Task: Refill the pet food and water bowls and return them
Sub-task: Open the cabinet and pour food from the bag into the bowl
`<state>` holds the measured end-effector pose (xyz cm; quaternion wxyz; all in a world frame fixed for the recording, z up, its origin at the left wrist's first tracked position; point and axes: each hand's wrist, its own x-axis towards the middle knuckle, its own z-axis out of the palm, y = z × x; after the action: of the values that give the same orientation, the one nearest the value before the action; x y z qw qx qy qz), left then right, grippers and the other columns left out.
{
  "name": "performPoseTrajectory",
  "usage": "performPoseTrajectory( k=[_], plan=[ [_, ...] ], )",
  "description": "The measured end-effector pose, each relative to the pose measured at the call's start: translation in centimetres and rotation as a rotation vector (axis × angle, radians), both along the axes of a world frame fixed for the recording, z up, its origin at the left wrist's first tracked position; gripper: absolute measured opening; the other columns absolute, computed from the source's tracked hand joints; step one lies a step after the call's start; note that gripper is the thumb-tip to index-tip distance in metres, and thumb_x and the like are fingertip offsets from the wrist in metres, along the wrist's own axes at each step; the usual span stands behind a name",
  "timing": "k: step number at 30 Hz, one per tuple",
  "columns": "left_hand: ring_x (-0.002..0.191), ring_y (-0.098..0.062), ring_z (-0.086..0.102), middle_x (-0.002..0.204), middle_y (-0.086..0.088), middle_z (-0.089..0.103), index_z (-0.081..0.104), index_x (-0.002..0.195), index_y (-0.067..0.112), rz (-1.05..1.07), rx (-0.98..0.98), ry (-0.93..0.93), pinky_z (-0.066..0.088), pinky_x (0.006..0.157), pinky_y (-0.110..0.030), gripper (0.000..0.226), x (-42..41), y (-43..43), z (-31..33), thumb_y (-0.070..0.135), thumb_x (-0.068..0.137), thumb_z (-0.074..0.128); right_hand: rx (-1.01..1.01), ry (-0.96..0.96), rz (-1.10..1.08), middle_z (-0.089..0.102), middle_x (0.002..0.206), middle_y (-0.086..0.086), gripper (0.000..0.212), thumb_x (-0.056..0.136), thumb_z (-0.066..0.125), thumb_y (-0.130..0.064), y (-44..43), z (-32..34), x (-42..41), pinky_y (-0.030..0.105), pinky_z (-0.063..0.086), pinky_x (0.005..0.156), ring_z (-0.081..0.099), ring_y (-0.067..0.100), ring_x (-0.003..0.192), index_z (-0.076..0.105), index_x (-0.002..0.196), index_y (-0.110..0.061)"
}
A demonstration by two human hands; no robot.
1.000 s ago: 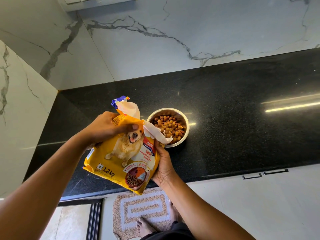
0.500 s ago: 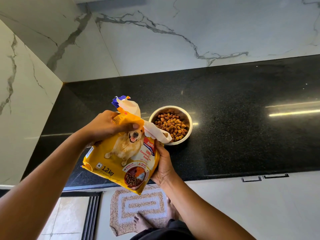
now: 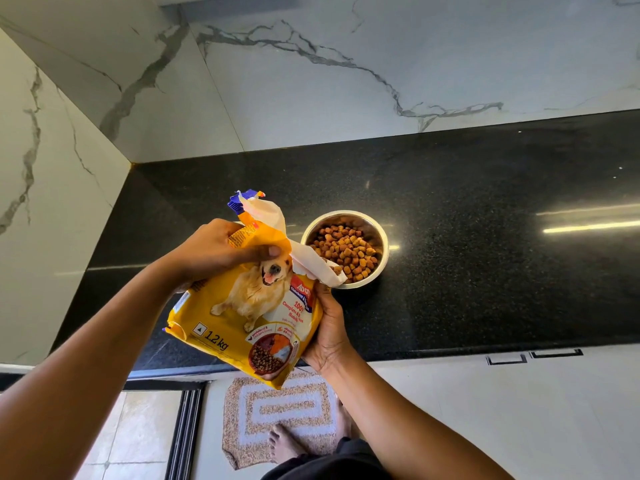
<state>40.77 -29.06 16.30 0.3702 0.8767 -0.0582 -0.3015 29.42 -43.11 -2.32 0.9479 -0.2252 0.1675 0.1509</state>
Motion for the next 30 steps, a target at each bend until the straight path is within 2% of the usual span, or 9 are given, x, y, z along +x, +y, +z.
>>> performPoseTrajectory(
  k=[4,7,10,16,23,27,30],
  plan=[
    [0.087,-0.022,0.079,0.098,-0.001,0.080,0.072,0.109,0.024,-0.016,0.012,0.001,0.063,0.086,-0.049,0.063,0.0,-0.2,0.1,0.067,0.065,0.083,0.006,-0.002,-0.021,0.067,0.136,0.021,0.062,0.098,0.048,-0.061,0.0,-0.1,-0.1,0.059,0.050,0.105,0.065,0.038,0.123,0.070,0.136,-0.016],
    [0.088,-0.023,0.078,0.099,-0.002,0.079,0.071,0.109,0.024,-0.022,0.026,-0.004,0.064,0.084,-0.046,0.077,-0.1,-0.5,0.2,0.075,0.051,0.078,0.004,0.008,-0.010,0.064,0.140,0.022,0.066,0.099,0.045,-0.062,0.1,-0.2,-0.2,0.061,0.046,0.109,0.063,0.040,0.126,0.066,0.140,-0.015],
    [0.091,-0.025,0.078,0.102,-0.005,0.078,0.071,0.112,0.022,-0.027,0.029,-0.009,0.062,0.088,-0.050,0.068,-0.1,-0.7,0.3,0.069,0.063,0.082,0.009,0.016,0.009,0.064,0.141,0.022,0.066,0.100,0.043,-0.063,0.2,-0.3,-0.3,0.063,0.043,0.112,0.063,0.039,0.126,0.068,0.138,-0.015],
    [0.092,-0.026,0.078,0.104,-0.006,0.078,0.071,0.114,0.021,-0.023,0.015,-0.007,0.061,0.090,-0.053,0.062,-0.4,-0.8,0.4,0.059,0.065,0.074,0.025,0.015,0.004,0.070,0.134,0.018,0.063,0.102,0.040,-0.062,-0.1,-0.2,-0.5,0.055,0.057,0.101,0.069,0.035,0.120,0.073,0.133,-0.018],
    [0.092,-0.027,0.078,0.103,-0.005,0.080,0.072,0.113,0.021,-0.014,-0.028,0.011,0.061,0.090,-0.055,0.058,-0.5,-0.7,0.5,0.058,0.069,0.075,0.038,-0.018,-0.002,0.067,0.138,0.020,0.064,0.102,0.042,-0.063,-0.8,0.4,-0.2,0.055,0.056,0.100,0.067,0.037,0.123,0.069,0.138,-0.016],
    [0.086,-0.023,0.080,0.098,-0.002,0.081,0.073,0.111,0.021,0.017,-0.071,0.003,0.063,0.085,-0.051,0.062,-0.3,-0.8,0.8,0.060,0.063,0.075,0.015,-0.021,0.011,0.070,0.134,0.020,0.063,0.102,0.043,-0.062,-1.7,1.4,0.8,0.055,0.056,0.101,0.069,0.036,0.119,0.073,0.133,-0.016],
    [0.085,-0.022,0.080,0.096,0.000,0.081,0.073,0.109,0.022,0.022,-0.096,-0.011,0.063,0.084,-0.048,0.061,0.1,-1.2,0.9,0.061,0.061,0.075,0.005,-0.023,-0.004,0.073,0.129,0.017,0.059,0.102,0.044,-0.061,-2.4,1.8,1.3,0.052,0.060,0.096,0.072,0.034,0.115,0.077,0.127,-0.018]
  ],
)
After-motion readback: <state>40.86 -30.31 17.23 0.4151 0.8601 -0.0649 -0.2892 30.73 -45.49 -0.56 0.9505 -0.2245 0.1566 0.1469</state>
